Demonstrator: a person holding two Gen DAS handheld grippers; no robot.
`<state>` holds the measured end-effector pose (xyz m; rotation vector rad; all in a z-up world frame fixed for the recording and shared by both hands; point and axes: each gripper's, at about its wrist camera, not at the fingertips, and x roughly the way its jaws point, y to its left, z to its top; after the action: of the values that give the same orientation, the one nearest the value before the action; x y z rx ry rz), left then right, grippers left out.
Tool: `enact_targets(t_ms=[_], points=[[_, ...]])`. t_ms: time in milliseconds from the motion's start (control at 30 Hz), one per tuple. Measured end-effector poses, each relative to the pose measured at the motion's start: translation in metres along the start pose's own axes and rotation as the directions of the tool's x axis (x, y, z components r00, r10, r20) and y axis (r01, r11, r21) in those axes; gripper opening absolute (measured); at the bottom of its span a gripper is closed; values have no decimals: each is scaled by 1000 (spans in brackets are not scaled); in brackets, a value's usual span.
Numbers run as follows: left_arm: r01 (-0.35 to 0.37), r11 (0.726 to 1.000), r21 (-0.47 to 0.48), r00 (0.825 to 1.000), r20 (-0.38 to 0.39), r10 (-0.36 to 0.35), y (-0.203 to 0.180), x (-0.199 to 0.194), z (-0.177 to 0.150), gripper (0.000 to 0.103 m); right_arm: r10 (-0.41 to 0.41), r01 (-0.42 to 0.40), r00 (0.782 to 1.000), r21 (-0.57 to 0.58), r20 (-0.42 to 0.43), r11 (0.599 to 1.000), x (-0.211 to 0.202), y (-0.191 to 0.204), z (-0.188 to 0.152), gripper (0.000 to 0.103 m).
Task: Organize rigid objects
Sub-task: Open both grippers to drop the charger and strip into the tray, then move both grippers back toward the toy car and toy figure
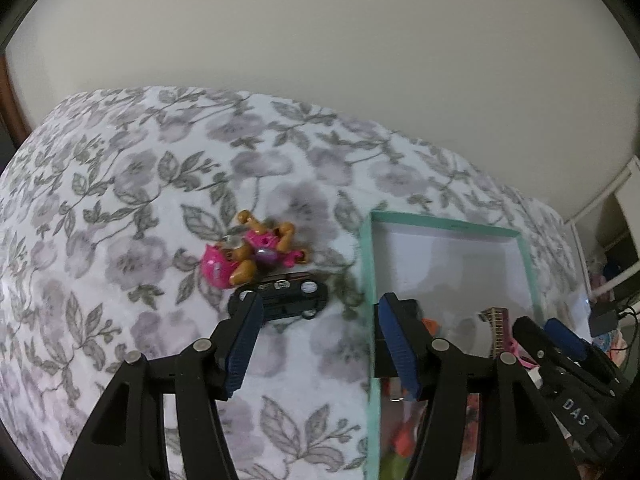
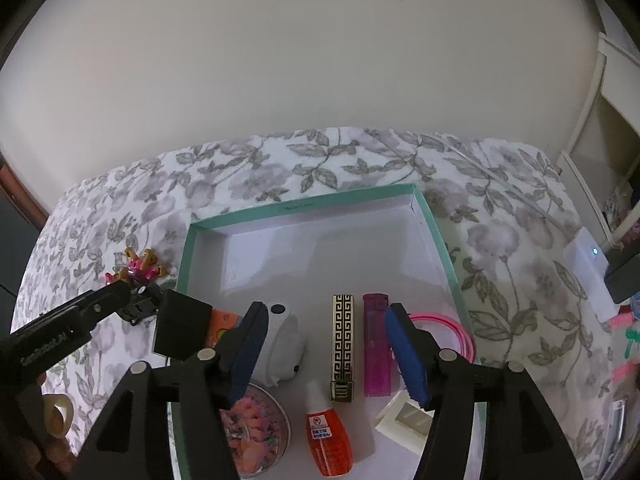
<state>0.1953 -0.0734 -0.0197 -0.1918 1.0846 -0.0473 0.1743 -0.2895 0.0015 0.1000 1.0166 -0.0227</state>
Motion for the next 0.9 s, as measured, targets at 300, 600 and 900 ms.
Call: enact_targets(t_ms=[300, 600, 900], points=[[-33, 999, 9, 999, 31, 33, 0, -5, 1, 87, 8, -8, 1000, -15, 12, 1000, 2, 4, -1, 89], [-73, 997, -4, 997, 35, 73, 6, 0, 1, 101, 16, -15, 999, -27, 29, 1000, 2, 6, -2, 103], [-91, 996, -11, 995, 34, 92, 10, 2, 1, 102, 4, -2, 999, -58, 39, 998, 4, 13, -3, 103]])
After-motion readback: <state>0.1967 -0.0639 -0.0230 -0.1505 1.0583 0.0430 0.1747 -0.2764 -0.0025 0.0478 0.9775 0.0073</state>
